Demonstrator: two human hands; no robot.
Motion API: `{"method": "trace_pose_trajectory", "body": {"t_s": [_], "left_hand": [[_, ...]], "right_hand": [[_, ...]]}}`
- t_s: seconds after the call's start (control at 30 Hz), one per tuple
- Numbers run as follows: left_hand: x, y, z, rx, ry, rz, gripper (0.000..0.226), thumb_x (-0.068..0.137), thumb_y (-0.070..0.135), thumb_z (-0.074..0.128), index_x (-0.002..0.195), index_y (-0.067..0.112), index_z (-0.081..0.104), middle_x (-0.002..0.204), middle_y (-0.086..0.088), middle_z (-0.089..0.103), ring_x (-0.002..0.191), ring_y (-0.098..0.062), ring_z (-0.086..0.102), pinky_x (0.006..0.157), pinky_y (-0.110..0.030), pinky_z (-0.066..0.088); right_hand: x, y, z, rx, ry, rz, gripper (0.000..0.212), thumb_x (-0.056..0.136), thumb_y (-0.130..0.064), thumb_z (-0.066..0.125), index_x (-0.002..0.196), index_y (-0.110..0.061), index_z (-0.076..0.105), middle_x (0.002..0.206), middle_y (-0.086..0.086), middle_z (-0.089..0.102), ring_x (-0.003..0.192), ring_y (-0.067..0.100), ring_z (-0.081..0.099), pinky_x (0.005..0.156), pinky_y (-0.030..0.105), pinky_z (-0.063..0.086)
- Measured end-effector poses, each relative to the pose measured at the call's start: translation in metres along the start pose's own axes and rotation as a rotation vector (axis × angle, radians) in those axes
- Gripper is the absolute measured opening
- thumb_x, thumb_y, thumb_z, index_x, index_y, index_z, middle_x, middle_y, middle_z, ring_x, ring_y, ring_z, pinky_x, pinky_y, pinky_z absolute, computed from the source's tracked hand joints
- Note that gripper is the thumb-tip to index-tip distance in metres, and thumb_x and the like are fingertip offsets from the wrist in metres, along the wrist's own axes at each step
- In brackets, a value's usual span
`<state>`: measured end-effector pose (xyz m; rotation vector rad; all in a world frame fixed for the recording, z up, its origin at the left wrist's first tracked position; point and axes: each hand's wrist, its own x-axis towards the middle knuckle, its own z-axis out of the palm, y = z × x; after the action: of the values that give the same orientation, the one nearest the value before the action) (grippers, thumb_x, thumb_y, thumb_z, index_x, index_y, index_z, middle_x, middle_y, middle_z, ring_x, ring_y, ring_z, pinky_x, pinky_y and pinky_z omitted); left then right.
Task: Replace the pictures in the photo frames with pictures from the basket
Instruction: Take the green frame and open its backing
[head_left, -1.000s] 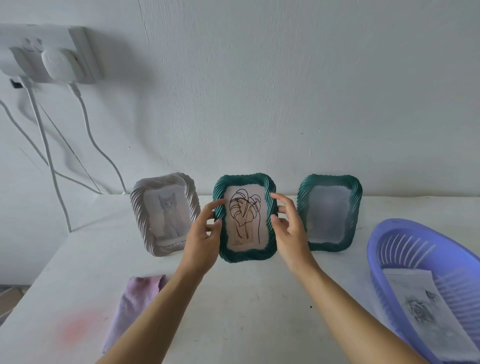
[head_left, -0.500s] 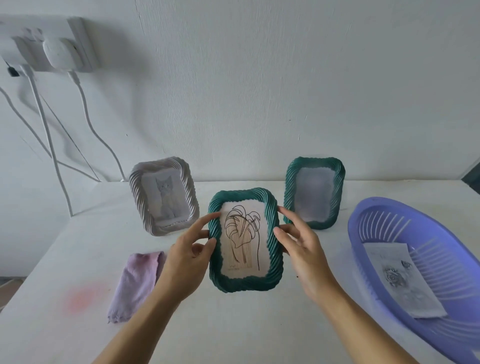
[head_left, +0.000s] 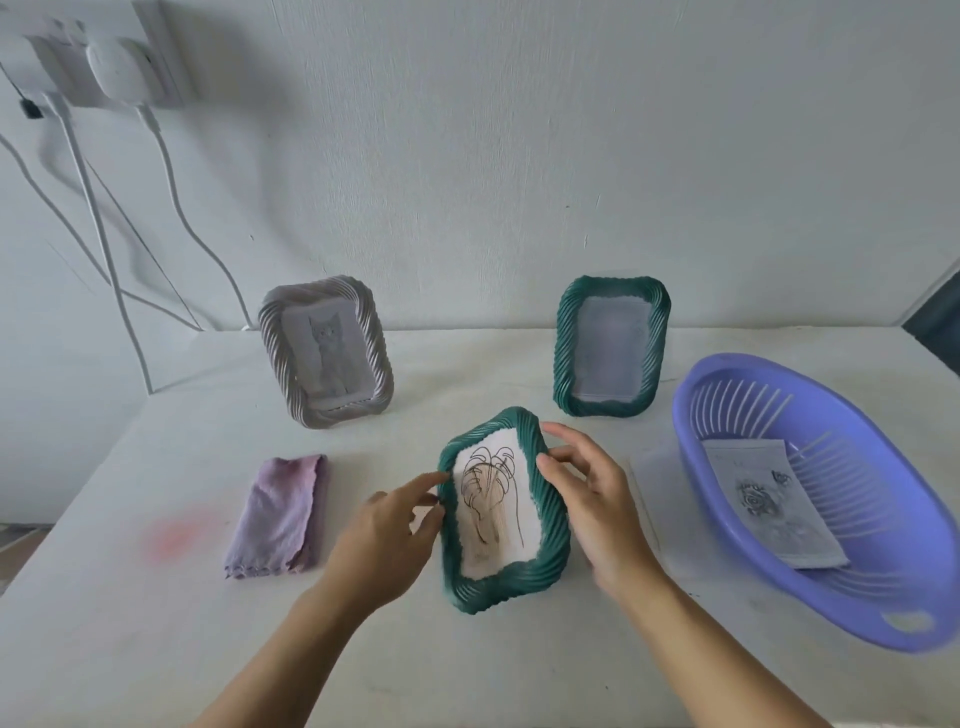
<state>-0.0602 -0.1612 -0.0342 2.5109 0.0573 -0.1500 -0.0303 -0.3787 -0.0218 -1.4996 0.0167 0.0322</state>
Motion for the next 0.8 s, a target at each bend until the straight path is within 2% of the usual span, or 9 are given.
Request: {"method": "trace_pose_trajectory", "body": {"t_s": [0.1, 0.2, 0.3, 0.37, 0.5, 0.6, 0.7, 0.73, 0.8], "left_hand": [[0.003, -0.003, 0.002, 0.049, 0.012, 0.011, 0.031, 0.100, 0.038, 0.050, 0.130, 0.040, 0.057, 0.119, 0.013, 0.068, 0.102, -0.013, 0.059, 0.089, -0.034, 0.049], [0.008, 0.005, -0.007, -0.082, 0.046, 0.022, 0.026, 0.099, 0.039, 0.052, 0.124, 0.039, 0.061, 0.115, 0.012, 0.069, 0.099, -0.007, 0.063, 0.086, -0.030, 0.050], [0.010, 0.020, -0.023, -0.261, 0.087, 0.083, 0.028, 0.098, 0.046, 0.051, 0.123, 0.041, 0.061, 0.114, 0.016, 0.068, 0.107, 0.002, 0.060, 0.087, -0.027, 0.048], [0.009, 0.030, -0.034, -0.352, 0.029, 0.129, 0.034, 0.097, 0.052, 0.049, 0.128, 0.043, 0.058, 0.119, 0.019, 0.066, 0.114, 0.007, 0.057, 0.094, -0.028, 0.047], [0.009, 0.034, -0.048, -0.342, -0.012, 0.147, 0.035, 0.099, 0.059, 0.041, 0.131, 0.052, 0.053, 0.133, 0.026, 0.058, 0.127, 0.002, 0.050, 0.111, -0.042, 0.040], [0.005, 0.027, -0.060, -0.321, 0.082, 0.096, 0.038, 0.092, 0.066, 0.038, 0.125, 0.057, 0.054, 0.123, 0.030, 0.062, 0.120, 0.006, 0.054, 0.110, -0.047, 0.040], [-0.003, 0.020, -0.072, -0.236, 0.161, 0.049, 0.044, 0.081, 0.078, 0.043, 0.120, 0.062, 0.055, 0.106, 0.033, 0.067, 0.104, 0.006, 0.062, 0.103, -0.049, 0.043], [-0.006, 0.017, -0.074, -0.211, 0.175, 0.037, 0.042, 0.080, 0.076, 0.051, 0.120, 0.062, 0.055, 0.103, 0.034, 0.067, 0.098, 0.005, 0.064, 0.101, -0.048, 0.045], [-0.010, 0.008, -0.076, -0.271, 0.194, 0.000, 0.039, 0.085, 0.056, 0.066, 0.123, 0.055, 0.060, 0.098, 0.029, 0.070, 0.090, 0.005, 0.068, 0.095, -0.040, 0.052]], "right_hand": [[-0.002, 0.003, 0.006, -0.144, 0.037, -0.070, 0.024, 0.094, -0.010, 0.063, 0.114, -0.023, 0.066, 0.088, -0.003, 0.069, 0.080, 0.009, 0.064, 0.074, 0.018, 0.050], [-0.001, -0.001, 0.012, -0.262, 0.071, -0.151, 0.023, 0.090, -0.014, 0.069, 0.109, -0.025, 0.067, 0.083, -0.005, 0.070, 0.074, 0.010, 0.064, 0.069, 0.017, 0.050], [0.000, -0.011, 0.019, -0.308, 0.066, -0.199, 0.020, 0.084, -0.020, 0.076, 0.102, -0.026, 0.069, 0.081, -0.009, 0.072, 0.074, 0.011, 0.065, 0.069, 0.022, 0.053], [0.000, -0.018, 0.025, -0.298, 0.048, -0.184, 0.016, 0.082, -0.023, 0.078, 0.096, -0.026, 0.071, 0.080, -0.010, 0.073, 0.074, 0.011, 0.067, 0.069, 0.028, 0.056], [0.000, -0.030, 0.042, -0.221, -0.042, -0.133, 0.009, 0.084, -0.021, 0.076, 0.093, -0.022, 0.075, 0.082, -0.009, 0.074, 0.080, 0.010, 0.070, 0.077, 0.028, 0.057], [-0.005, -0.032, 0.055, -0.194, -0.187, -0.069, 0.014, 0.089, -0.023, 0.072, 0.102, -0.024, 0.076, 0.091, -0.011, 0.076, 0.091, 0.004, 0.068, 0.081, 0.019, 0.053], [-0.011, -0.026, 0.064, -0.216, -0.312, -0.061, 0.018, 0.093, -0.027, 0.067, 0.108, -0.031, 0.075, 0.104, -0.020, 0.073, 0.109, 0.000, 0.063, 0.095, 0.030, 0.048], [-0.013, -0.023, 0.065, -0.244, -0.337, -0.071, 0.019, 0.093, -0.028, 0.067, 0.110, -0.034, 0.074, 0.108, -0.023, 0.072, 0.114, -0.001, 0.060, 0.098, 0.033, 0.044], [-0.014, -0.015, 0.065, -0.274, -0.366, -0.082, 0.024, 0.092, -0.029, 0.068, 0.114, -0.037, 0.072, 0.114, -0.027, 0.069, 0.119, -0.003, 0.055, 0.101, 0.032, 0.042]]}}
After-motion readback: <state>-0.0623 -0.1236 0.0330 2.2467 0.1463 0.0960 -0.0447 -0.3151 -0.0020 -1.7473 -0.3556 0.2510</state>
